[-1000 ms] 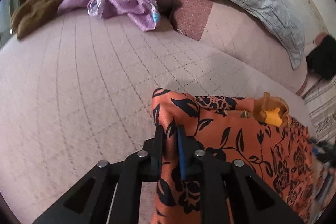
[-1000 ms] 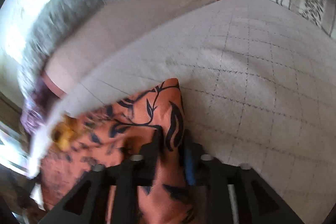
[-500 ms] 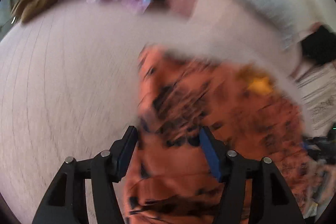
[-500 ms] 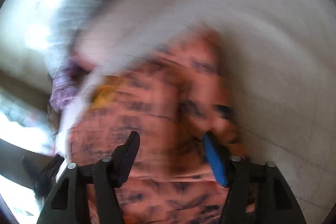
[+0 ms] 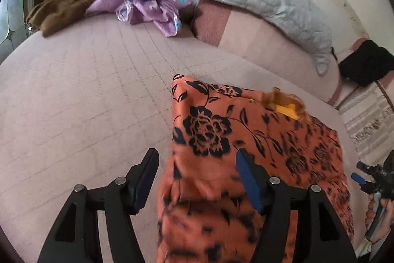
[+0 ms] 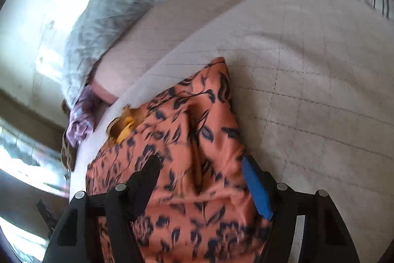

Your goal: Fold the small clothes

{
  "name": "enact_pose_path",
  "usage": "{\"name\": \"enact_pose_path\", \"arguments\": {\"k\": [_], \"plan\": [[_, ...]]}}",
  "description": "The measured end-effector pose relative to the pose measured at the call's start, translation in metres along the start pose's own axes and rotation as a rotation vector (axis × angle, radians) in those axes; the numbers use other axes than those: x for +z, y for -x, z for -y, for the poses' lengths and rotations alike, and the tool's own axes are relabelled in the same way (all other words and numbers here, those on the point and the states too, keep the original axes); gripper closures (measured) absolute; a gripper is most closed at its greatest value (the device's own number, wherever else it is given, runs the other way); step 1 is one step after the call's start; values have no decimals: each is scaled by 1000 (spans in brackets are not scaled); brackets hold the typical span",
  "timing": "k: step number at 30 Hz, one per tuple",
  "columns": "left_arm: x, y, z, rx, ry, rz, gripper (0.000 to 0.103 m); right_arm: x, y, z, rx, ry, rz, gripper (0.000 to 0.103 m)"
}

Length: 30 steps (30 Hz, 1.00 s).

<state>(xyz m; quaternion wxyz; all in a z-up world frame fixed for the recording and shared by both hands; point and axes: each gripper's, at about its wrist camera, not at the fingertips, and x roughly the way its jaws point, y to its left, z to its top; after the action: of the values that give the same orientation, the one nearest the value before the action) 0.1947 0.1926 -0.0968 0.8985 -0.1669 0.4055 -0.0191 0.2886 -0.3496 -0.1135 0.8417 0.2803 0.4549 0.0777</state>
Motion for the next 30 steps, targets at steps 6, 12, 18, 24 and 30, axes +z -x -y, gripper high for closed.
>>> {"name": "enact_pose_path", "arguments": {"k": [6, 12, 18, 24, 30], "plan": [[-58, 59, -25, -16, 71, -58, 34, -64, 68, 31, -61, 53, -30, 31], [-142, 96, -35, 13, 122, -150, 34, -144, 153, 94, -40, -47, -103, 31], [-187, 113, -25, 56, 140, -176, 34, -199, 169, 103, 6, -61, -151, 37], [-203, 122, -27, 90, 197, -219, 34, -214, 173, 106, -2, -70, -150, 50], [-216, 117, -20, 111, 176, -239, 34, -213, 169, 108, 10, -94, -138, 49]]}}
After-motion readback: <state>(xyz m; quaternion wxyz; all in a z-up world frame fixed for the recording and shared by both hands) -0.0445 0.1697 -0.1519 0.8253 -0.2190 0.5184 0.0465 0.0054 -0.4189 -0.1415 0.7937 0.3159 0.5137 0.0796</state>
